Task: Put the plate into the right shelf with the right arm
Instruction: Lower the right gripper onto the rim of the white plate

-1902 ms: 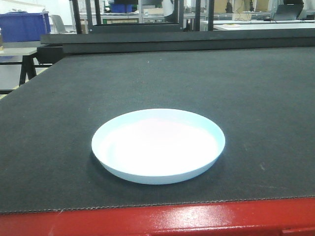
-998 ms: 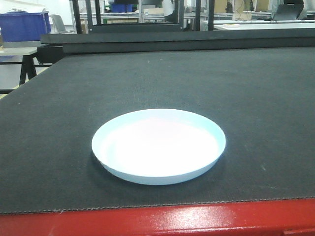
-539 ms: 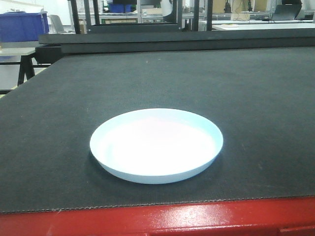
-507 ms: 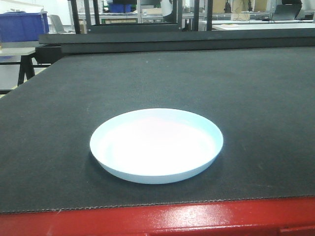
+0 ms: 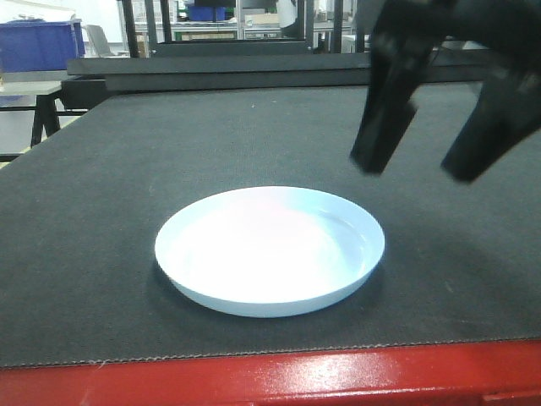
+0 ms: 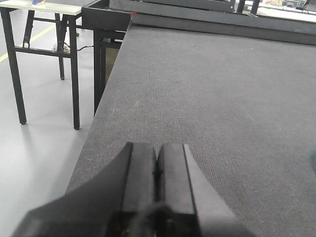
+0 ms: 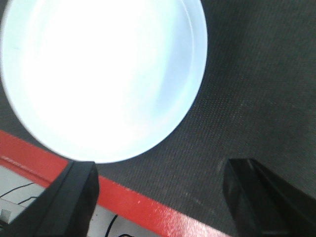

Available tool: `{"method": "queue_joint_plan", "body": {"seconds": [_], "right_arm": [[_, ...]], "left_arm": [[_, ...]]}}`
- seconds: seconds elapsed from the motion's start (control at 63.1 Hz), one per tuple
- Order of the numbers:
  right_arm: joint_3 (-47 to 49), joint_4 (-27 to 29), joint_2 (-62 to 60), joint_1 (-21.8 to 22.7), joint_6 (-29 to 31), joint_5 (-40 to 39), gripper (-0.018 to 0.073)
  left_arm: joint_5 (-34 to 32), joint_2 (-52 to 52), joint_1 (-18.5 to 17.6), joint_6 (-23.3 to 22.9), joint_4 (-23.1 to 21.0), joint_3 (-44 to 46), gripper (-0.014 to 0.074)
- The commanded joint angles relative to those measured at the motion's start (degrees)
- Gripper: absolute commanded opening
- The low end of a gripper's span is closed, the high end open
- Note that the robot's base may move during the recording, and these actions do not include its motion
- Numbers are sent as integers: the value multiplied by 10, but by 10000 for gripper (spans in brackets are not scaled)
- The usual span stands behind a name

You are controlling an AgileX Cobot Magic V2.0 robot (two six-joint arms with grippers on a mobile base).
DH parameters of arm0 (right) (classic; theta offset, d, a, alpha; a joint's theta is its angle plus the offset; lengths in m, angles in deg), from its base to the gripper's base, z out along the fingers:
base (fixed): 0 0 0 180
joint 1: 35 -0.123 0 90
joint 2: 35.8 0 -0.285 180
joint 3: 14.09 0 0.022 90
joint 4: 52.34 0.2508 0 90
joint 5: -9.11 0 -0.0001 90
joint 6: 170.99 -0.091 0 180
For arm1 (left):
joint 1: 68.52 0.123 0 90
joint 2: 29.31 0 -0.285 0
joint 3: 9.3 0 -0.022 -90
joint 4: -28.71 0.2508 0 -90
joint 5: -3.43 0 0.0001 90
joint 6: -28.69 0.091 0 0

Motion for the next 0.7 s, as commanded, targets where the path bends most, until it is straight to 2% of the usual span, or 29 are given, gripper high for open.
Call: {"method": "queue_joint_plan", "body": {"seconds": [0.0,0.238,0.681], "right_arm": [[20,13,14,-4,0,-26,613],[20,38,70,-4,0,-53,613],[20,42,94,-4,0,-99,610]], "left_arm": [[-51,4,-1,-3,0,-5,-47],[-51,4,-1,-3,0,-5,-47],[-51,4,-1,-3,0,-5,-47]]}}
